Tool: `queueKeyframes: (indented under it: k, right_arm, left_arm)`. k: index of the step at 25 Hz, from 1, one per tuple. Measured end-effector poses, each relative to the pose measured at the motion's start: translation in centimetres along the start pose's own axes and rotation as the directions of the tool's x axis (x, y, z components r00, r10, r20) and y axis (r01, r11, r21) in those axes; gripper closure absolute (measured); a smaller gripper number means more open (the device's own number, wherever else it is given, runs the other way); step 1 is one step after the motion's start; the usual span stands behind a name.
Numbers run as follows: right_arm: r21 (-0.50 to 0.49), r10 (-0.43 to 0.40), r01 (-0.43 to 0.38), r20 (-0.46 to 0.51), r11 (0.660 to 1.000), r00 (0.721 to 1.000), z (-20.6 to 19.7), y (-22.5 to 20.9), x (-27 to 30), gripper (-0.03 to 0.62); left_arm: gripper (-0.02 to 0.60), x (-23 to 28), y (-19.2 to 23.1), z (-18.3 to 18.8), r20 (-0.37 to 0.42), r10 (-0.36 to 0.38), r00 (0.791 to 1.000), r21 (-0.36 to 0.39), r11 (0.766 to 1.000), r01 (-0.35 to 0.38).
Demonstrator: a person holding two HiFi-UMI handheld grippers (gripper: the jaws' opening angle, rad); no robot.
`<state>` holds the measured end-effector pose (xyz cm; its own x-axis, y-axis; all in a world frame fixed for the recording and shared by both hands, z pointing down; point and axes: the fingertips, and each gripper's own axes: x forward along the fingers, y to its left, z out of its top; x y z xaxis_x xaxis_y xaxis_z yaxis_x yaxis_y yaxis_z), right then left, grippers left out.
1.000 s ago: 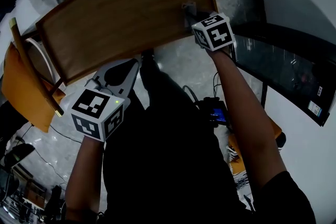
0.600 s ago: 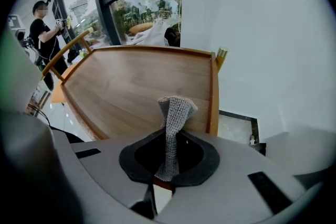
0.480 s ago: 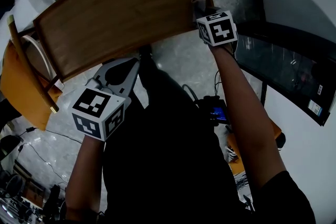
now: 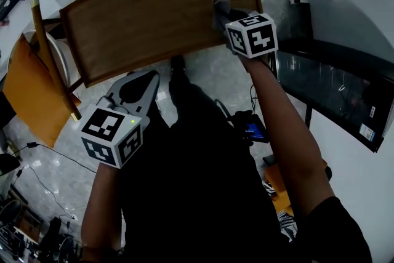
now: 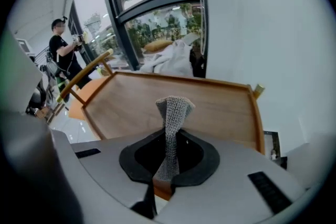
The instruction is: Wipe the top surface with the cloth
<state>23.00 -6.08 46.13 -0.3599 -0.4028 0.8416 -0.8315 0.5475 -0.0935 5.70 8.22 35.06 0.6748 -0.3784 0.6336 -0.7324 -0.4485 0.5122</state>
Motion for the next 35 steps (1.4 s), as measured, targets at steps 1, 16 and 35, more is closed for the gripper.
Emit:
queueKeyframes:
  k: [1,16,35]
  right_arm:
    - [-0.017,0.033,-0.033,0.012,0.999,0.999,1.2,2.3,0.5,0.554]
    - [-0.132,0.38,-0.387,-0.073,0.913,0.922,7.0,35.5,11.9,0.554]
    - [-0.306,0.379,-0.457,-0.281,0.835,0.882,2.0,42.4,15.0,0.555]
  left_arm:
    - [0.571,-1.0,0.6,-0.1,0.01,0.01,1.0,-0.005,1.0,-0.01]
    - [0.571,-18.9,13.6,-5.3,0.114,0.181,0.977,-0.12,0.979,-0.167]
    - [0.571,-19.9,14.9,-7.7,0.068,0.112,0.991,-0.085,0.991,-0.106]
